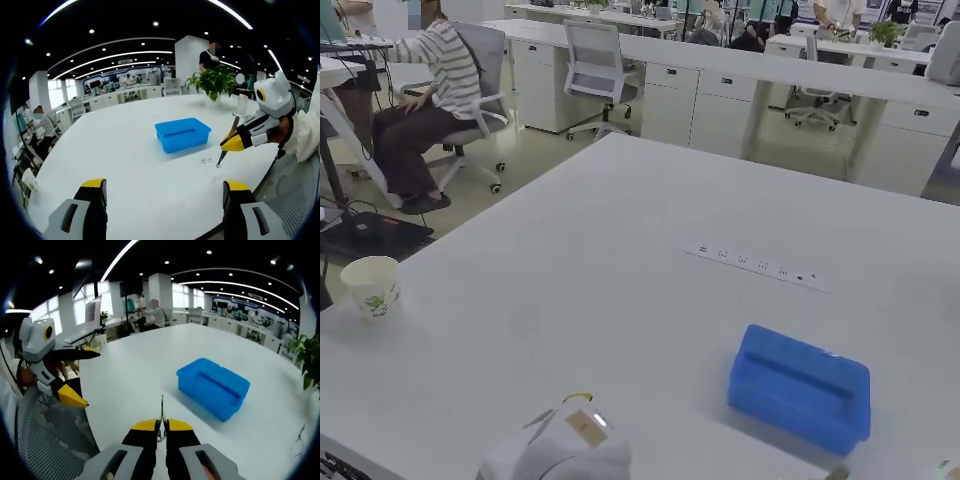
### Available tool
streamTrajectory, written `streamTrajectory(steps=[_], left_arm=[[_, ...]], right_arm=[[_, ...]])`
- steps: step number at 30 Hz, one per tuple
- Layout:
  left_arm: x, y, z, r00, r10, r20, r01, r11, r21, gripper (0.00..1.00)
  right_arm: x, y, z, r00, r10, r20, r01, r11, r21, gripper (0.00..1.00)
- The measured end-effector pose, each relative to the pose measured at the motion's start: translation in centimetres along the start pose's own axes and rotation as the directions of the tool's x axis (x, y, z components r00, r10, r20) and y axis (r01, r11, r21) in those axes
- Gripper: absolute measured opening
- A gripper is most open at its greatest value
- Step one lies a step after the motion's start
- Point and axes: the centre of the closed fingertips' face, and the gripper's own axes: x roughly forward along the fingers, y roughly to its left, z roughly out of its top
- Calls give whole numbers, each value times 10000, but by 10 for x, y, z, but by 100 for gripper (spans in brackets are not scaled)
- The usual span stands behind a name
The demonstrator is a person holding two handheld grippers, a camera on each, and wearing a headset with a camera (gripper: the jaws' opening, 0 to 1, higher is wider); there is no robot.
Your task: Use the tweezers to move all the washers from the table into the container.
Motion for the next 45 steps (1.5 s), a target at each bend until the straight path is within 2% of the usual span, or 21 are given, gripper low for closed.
streamTrajectory(steps=[7, 18, 21, 22, 24, 25, 27, 30, 36, 45], left_arm=[[0, 0, 0, 10000, -32, 24, 32, 10000, -40, 99], [0, 0, -2, 10000, -13, -65, 13, 10000, -5, 99], [-1, 1, -3, 9999, 41, -147, -40, 10000, 81, 84], [-1, 1, -3, 9999, 45, -150, -44, 10000, 68, 83], [-2, -6, 4, 9992, -347, 198, 351, 9992, -203, 94], [-2, -6, 3, 9994, -316, 168, 319, 9993, -175, 98], [-1, -1, -1, 10000, -16, -84, 17, 9999, 107, 97], [-1, -5, 1, 9996, -265, 46, 265, 9996, -84, 96], [-1, -5, 0, 9997, -233, -25, 233, 9997, -11, 95], [0, -6, -1, 9996, -261, -50, 261, 9997, 9, 99]], right_arm=[[-7, -3, 15, 9997, 86, 243, -89, 9999, 128, 1], [-9, -10, 28, 9995, 19, 304, -9, 9994, -334, 1], [-9, -11, 30, 9995, 7, 331, 4, 9995, -322, 1], [-9, -11, 30, 9994, -3, 341, 14, 9995, -319, 1], [-9, -12, 31, 9994, 0, 350, 10, 9996, -297, 1], [-9, -12, 31, 9994, -4, 355, 15, 9996, -293, 1], [-9, -13, 32, 9994, -7, 355, 19, 9995, -313, 1], [-9, -15, 35, 9993, -27, 374, 42, 9992, -394, 1], [-8, -23, 43, 9989, -111, 465, 134, 9987, -498, 1], [-4, -46, 68, 9968, -356, 709, 415, 9957, -829, 2]])
